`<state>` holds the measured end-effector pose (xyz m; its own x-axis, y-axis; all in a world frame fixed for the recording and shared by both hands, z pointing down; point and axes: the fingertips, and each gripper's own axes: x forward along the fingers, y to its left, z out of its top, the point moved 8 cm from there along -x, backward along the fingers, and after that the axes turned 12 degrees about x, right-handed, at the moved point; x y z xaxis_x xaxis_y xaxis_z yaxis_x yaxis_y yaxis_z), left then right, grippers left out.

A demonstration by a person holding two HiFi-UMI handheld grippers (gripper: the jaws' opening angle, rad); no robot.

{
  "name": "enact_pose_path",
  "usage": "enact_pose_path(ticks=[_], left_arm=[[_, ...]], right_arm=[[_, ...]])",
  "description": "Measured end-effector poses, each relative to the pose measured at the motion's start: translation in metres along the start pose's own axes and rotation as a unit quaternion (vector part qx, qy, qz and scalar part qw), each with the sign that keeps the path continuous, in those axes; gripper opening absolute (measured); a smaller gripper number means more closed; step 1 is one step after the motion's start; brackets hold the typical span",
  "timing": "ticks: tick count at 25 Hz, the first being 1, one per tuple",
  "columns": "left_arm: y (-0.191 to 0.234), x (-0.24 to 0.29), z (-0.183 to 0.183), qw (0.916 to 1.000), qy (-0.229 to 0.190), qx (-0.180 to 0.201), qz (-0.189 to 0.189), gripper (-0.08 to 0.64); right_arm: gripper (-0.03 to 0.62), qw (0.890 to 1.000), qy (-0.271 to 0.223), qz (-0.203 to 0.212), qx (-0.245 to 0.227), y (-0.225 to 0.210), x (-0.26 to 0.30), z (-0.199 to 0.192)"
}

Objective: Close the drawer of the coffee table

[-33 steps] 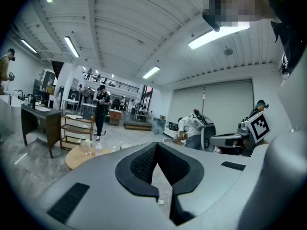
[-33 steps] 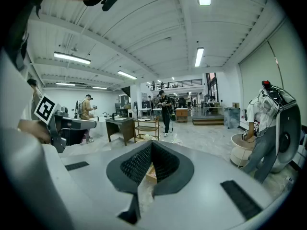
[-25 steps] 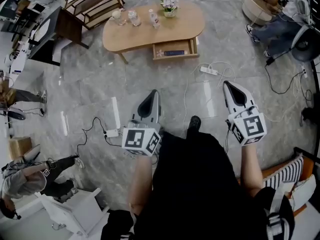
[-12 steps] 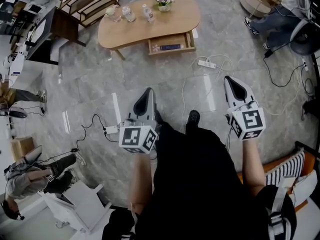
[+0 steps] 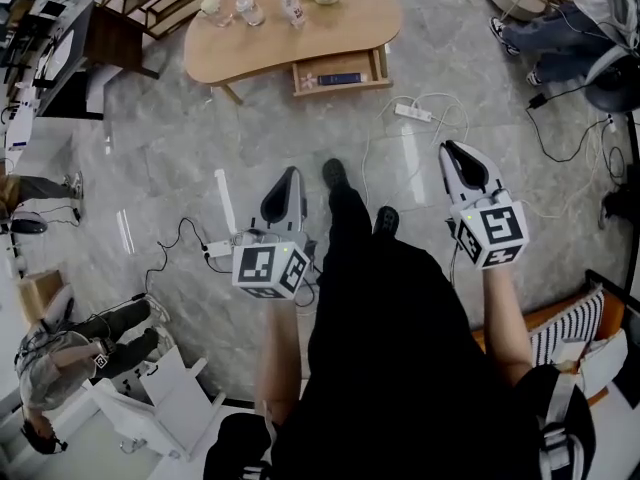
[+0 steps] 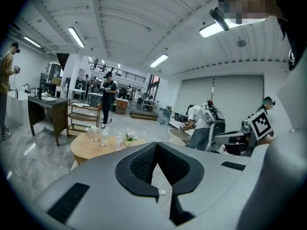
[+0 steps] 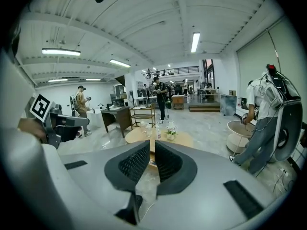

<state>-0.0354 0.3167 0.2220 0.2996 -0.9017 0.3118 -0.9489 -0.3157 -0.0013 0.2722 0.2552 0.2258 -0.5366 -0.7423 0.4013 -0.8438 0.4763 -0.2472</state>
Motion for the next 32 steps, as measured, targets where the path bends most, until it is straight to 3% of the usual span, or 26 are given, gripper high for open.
enact_pose_path(ticks=[8,14,17,22,28,32], left_arm=[[0.076,0.071,-0.004,0.9995,0.019,-0.012,-0.022,0.014],[0.138,0.132,-0.023,0.9974,0.019,0.049,-0.05,0.014],[0.164,0.159,-0.037,0.9963,0.024,0.047,-0.067,0.014],[0.196,0.209,-0.066,0.9931,0.051,0.043,-0.097,0.014],[0.201,0.262,-0.117,0.985,0.073,0.086,-0.131,0.014],[0.204,0.292,-0.163,0.9837,0.083,0.09,-0.132,0.014]], right_arm=[[0.014,0.999,0.028,-0.015,0.009,0.001,0.079,0.022],[0.043,0.998,0.028,-0.034,0.042,0.001,0.136,0.029],[0.061,0.997,0.04,-0.053,0.036,0.0,0.167,0.025],[0.074,0.995,0.068,-0.071,0.021,-0.009,0.223,0.006],[0.101,0.992,0.1,-0.072,0.011,-0.041,0.288,-0.041],[0.121,0.989,0.126,-0.079,-0.001,-0.07,0.328,-0.08]])
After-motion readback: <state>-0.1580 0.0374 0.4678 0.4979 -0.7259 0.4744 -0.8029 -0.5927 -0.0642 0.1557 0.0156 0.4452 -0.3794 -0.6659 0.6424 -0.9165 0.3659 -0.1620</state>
